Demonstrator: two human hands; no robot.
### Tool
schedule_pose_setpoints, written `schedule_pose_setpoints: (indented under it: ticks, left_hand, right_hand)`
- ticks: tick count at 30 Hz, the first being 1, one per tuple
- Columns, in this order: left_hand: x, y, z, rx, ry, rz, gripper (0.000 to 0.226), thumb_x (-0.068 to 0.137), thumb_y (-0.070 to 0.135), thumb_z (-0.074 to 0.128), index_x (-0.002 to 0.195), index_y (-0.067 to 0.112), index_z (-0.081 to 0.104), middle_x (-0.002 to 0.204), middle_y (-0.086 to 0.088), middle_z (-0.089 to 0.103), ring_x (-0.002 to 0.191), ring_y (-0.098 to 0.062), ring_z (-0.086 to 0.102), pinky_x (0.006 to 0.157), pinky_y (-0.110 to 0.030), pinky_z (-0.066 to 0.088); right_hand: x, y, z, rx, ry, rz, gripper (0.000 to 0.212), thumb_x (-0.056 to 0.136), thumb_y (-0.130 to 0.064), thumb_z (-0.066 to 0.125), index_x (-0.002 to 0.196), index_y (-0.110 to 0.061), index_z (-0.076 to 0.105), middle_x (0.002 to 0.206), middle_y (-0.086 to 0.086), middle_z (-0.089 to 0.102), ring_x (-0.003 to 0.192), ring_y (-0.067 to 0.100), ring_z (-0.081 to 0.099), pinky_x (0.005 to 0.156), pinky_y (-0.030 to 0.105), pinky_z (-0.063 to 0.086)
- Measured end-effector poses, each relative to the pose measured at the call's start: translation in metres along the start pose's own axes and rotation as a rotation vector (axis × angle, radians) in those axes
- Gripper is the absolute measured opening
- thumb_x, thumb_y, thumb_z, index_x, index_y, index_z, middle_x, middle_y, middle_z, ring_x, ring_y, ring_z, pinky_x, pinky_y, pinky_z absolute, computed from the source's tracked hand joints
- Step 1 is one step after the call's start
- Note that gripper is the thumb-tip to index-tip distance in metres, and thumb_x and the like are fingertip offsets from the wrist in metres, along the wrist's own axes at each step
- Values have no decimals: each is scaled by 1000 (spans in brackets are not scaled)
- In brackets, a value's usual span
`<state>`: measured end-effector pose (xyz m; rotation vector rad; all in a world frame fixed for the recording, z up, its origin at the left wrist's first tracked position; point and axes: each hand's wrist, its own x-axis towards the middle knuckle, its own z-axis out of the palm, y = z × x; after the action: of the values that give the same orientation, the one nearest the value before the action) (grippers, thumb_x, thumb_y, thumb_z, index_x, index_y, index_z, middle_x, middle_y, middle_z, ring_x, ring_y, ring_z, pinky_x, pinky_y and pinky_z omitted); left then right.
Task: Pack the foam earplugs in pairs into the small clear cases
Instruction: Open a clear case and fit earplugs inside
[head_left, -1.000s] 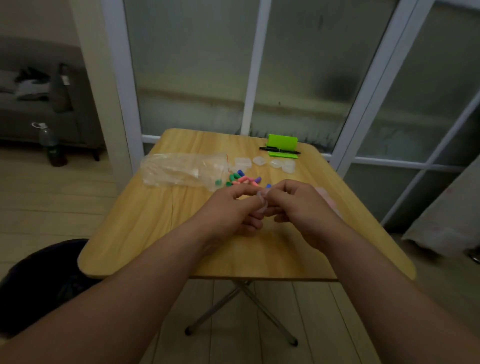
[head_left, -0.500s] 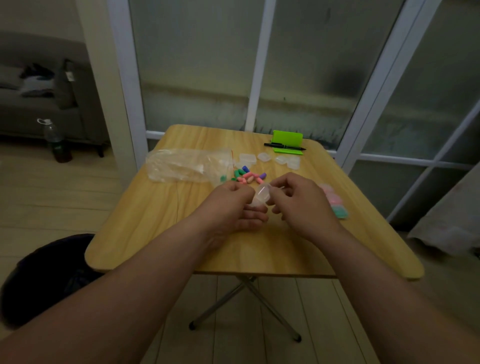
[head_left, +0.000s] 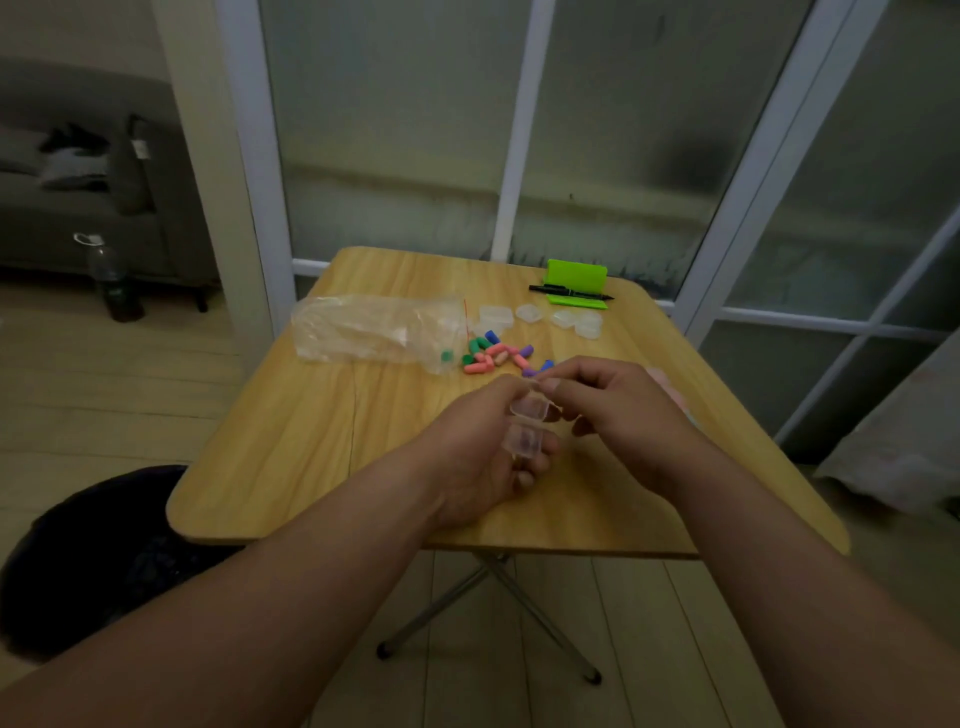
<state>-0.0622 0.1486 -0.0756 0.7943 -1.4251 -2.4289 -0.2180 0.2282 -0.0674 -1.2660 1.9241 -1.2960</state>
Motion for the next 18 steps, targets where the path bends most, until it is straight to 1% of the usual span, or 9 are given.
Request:
schedule_pose_setpoints:
  ticks: [1,2,3,5,8,10,13,15,18]
  left_hand:
    - [0,1,-2,-11,14,4,47,107,53,42,118,13,64,77,-7,60,62,-16,51,55,-27,35]
    - [1,2,-3,-16,34,13,56,106,59,40,121,12,65,76,-7,60,61,-16,51,54,-27,35]
    - [1,3,-5,-19,59,24,60,106,61,39,123,10,65,77,-7,60,61,-15,51,54,-27,35]
    - [1,9,-10,-58,125,58,60,107,58,38,122,7,67,78,-7,61,60,-15,50,55,-27,35]
    - [1,21,-22,-206,243,121,53,107,52,40,117,8,69,84,-8,65,61,-15,51,56,-27,36]
    - [0,28,-32,-297,307,146,51,106,49,43,118,7,68,90,-9,69,64,-16,52,58,-28,39]
    - [0,30,-43,-358,321,153,53,103,48,44,127,5,65,96,-9,69,67,-16,53,60,-28,40]
    - [2,30,-46,-352,327,157,58,102,50,44,131,4,63,91,-8,67,64,-16,51,58,-28,37]
    - [6,30,-46,-345,345,156,59,103,51,42,127,3,66,86,-7,65,61,-16,49,57,-28,34]
  right_hand:
    - [-1,-1,0,22,-15,-3,14,101,-24,68,105,-24,82,91,-3,77,78,4,65,70,27,50]
    - [-2,-3,-1,41,-19,-4,15,101,-25,68,106,-24,82,92,-2,77,80,5,64,72,28,50]
    - [-2,-4,-1,54,-7,0,15,101,-26,67,107,-24,82,94,0,76,81,8,63,73,30,50]
    - [1,-6,-3,48,66,21,16,103,-28,66,107,-24,81,99,3,75,83,12,62,71,29,49]
    - [9,-2,-6,-68,213,59,16,105,-30,63,105,-27,79,96,-4,75,80,11,64,66,27,45]
    - [14,4,-6,-125,263,66,16,105,-30,63,103,-29,78,96,-7,75,82,11,67,67,29,47]
    - [22,10,-3,-189,273,50,14,104,-28,64,105,-29,78,97,-8,74,89,12,68,75,32,53]
    - [27,10,2,-251,267,28,13,103,-27,66,107,-25,78,97,-8,73,92,13,67,78,33,53]
    - [30,9,13,-346,227,1,11,101,-27,69,105,-24,77,97,-10,71,90,7,63,73,26,48]
